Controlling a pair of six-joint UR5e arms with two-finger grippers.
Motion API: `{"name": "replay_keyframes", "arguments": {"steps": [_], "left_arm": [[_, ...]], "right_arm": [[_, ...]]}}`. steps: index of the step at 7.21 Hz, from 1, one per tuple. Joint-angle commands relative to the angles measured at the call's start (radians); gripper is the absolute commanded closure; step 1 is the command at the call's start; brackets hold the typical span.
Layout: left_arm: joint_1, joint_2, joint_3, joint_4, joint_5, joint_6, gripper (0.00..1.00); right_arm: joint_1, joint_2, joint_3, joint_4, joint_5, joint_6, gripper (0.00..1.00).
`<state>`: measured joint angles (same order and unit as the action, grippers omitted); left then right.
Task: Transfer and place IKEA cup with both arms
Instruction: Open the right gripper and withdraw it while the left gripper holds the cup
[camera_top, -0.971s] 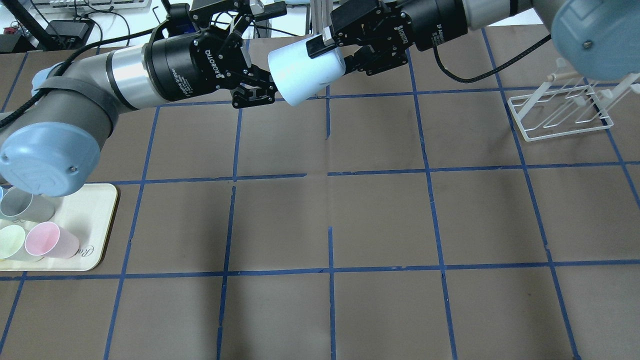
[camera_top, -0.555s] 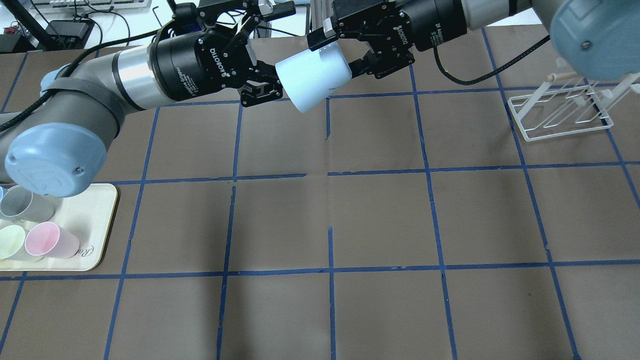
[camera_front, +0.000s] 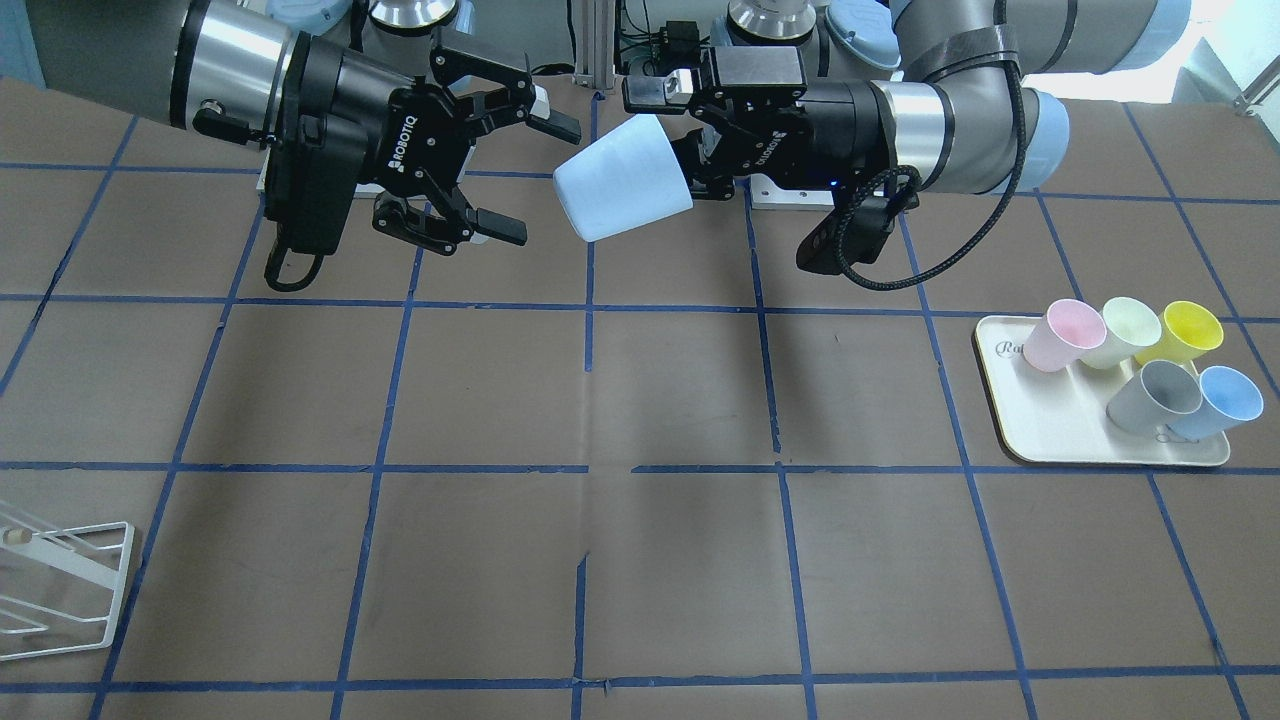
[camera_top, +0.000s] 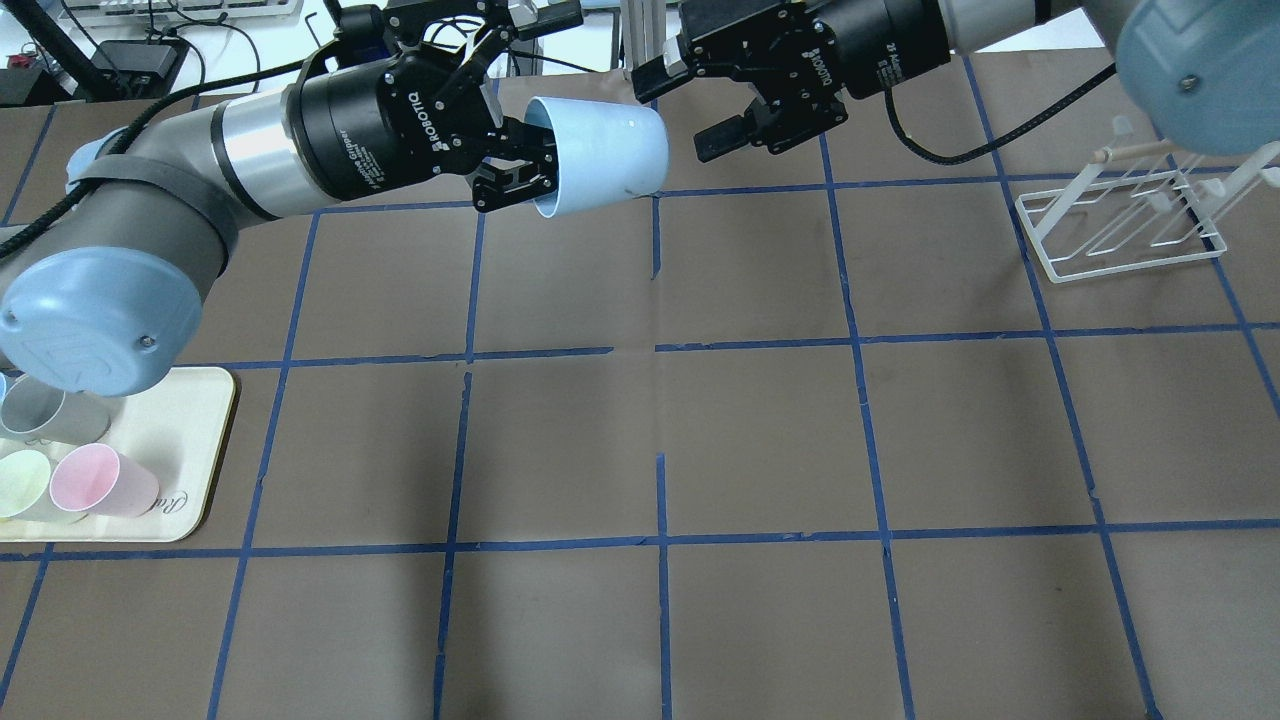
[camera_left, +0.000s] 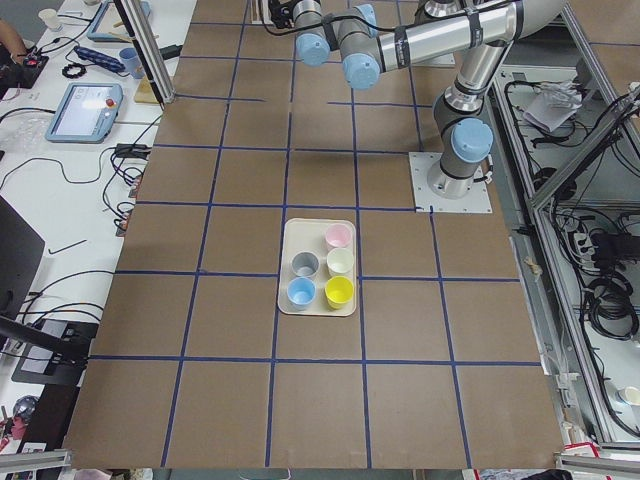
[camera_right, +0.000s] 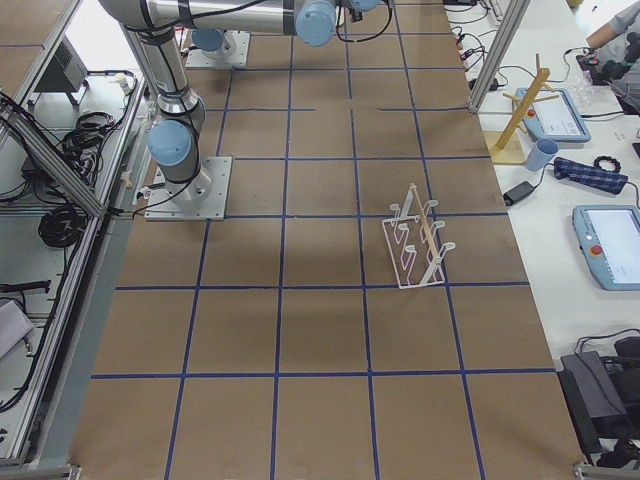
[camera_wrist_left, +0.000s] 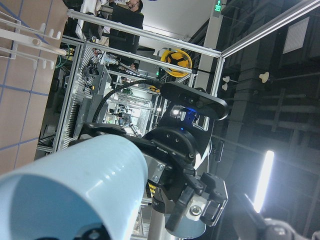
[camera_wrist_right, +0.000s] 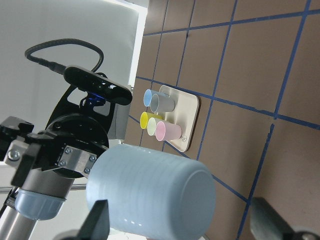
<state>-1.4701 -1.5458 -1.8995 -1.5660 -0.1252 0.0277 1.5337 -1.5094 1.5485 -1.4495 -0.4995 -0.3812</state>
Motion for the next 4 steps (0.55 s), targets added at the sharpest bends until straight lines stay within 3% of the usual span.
{"name": "replay_keyframes", "arguments": {"steps": [1,2,3,4], "left_arm": [[0.004,0.001,-0.003,0.0,0.002,-0.002,0.21],[0.005,0.003,-0.001,0.0,0.002,-0.002,0.21],[0.01,0.003,-0.001,0.0,0.004,-0.003,0.21],[0.048,0.003,-0.003,-0.002,0.005,-0.003,0.26]], "right_arm": [[-0.003,-0.015,-0.002,0.004,-0.022,0.002,0.0],[-0.007,-0.015,-0.002,0.003,-0.039,0.002,0.0],[-0.044,-0.017,-0.005,0.003,-0.112,0.001,0.0],[-0.087,-0.029,-0.008,0.003,-0.157,-0.005,0.0]]}}
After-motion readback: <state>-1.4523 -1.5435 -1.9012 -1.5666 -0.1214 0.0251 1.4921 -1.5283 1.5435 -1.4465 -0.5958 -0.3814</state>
